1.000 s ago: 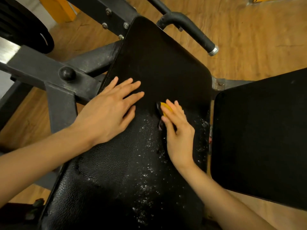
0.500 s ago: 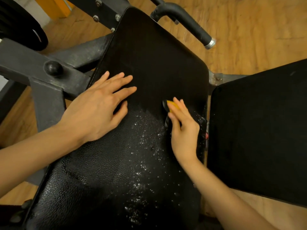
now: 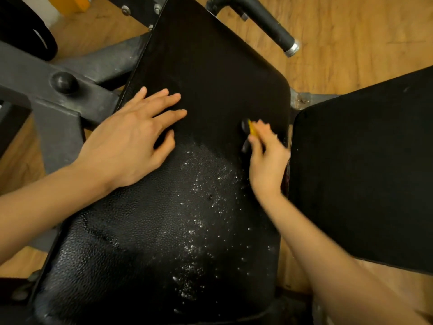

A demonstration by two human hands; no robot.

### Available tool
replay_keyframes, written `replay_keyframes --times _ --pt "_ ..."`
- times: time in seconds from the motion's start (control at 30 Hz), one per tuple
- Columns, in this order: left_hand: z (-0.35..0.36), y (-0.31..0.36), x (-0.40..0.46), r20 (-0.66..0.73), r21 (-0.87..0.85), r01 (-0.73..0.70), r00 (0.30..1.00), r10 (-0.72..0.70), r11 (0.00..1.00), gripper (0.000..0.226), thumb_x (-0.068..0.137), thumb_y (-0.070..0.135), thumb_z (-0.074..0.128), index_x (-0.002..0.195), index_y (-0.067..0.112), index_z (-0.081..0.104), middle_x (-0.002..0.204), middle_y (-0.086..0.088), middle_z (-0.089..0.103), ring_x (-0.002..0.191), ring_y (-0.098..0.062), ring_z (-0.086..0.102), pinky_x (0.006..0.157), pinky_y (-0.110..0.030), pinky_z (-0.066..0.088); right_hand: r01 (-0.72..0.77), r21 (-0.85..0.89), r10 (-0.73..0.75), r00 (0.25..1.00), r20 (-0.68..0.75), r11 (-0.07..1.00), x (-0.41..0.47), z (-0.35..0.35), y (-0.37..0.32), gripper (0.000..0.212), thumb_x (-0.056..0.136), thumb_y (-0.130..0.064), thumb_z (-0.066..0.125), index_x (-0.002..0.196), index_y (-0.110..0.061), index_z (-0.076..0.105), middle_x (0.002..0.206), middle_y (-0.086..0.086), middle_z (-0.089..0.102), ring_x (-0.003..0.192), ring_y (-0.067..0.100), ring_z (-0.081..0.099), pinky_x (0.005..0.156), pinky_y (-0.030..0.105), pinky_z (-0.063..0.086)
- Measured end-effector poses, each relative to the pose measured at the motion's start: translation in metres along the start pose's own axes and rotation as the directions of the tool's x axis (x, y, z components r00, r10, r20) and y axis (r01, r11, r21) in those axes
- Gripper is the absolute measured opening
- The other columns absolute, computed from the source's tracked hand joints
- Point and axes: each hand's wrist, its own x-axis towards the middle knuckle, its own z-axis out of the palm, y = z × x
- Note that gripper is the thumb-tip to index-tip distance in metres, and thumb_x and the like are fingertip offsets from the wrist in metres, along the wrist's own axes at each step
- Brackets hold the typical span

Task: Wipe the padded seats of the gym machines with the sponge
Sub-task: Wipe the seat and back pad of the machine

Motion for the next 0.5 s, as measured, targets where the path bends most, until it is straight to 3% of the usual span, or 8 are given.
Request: replay_keyframes --times 0.1,0.17,0.33,0.5 --pt "-0.001 -0.001 -0.001 -0.002 0.003 0.009 1.000 -0.009 1.000 0.053 0.094 0.035 0.034 0.141 0.016 0.050 0.153 -0.006 0.039 0.145 -0.020 0.030 0.122 -0.038 0.013 -0.087 -0.074 0.082 0.995 -0.062 0.993 0.042 0.013 -0.001 0.034 0.097 -0.009 0.052 0.129 -0.012 0.060 0.138 0.006 0.056 0.138 0.020 0.040 0.121 0.035 0.017" --pt "-0.001 -0.001 -0.001 -0.003 0.008 0.004 1.000 -0.004 1.000 0.053 0.094 0.035 0.034 0.141 0.016 0.050 0.153 -0.006 0.038 0.145 -0.021 0.030 0.122 -0.038 0.014 -0.017 -0.107 0.017 1.000 0.000 0.994 0.022 0.005 0.000 0.038 0.096 -0.004 0.052 0.133 -0.008 0.056 0.141 0.008 0.052 0.138 0.021 0.040 0.119 0.034 0.025" --pt "0.001 -0.001 0.000 -0.014 0.012 -0.002 1.000 0.002 1.000 0.055 0.093 0.036 0.033 0.141 0.015 0.050 0.153 -0.007 0.039 0.145 -0.021 0.031 0.122 -0.039 0.013 0.211 -0.309 -0.159 0.970 0.184 0.927 -0.043 -0.029 0.021 0.051 0.091 0.005 0.054 0.140 -0.008 0.048 0.149 0.009 0.043 0.140 0.021 0.036 0.116 0.030 0.025" --pt "0.002 -0.001 0.000 -0.016 -0.002 -0.004 1.000 0.004 1.000 0.057 0.092 0.038 0.031 0.140 0.015 0.051 0.153 -0.007 0.040 0.144 -0.022 0.031 0.122 -0.039 0.012 0.093 -0.437 -0.042 0.991 0.124 0.895 0.041 -0.008 0.013 0.057 0.092 0.006 0.047 0.144 -0.015 0.043 0.152 0.015 0.037 0.139 0.031 0.037 0.112 0.040 0.032"
